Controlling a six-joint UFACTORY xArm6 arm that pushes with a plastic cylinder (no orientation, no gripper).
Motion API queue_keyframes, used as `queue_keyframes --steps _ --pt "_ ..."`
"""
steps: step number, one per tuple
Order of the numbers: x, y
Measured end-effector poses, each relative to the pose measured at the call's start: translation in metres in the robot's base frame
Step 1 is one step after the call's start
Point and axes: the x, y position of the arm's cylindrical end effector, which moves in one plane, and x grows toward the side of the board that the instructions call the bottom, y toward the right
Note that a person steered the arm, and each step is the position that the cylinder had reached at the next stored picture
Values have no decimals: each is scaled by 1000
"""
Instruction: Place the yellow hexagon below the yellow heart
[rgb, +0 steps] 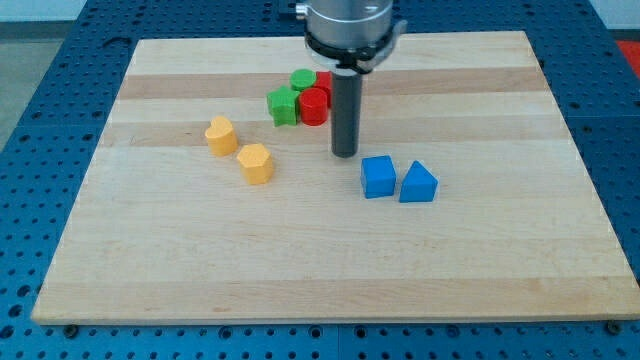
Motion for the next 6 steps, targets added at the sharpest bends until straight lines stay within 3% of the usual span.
queue_keyframes --steps 5,6 --pt "39 -130" --pt "40 -183"
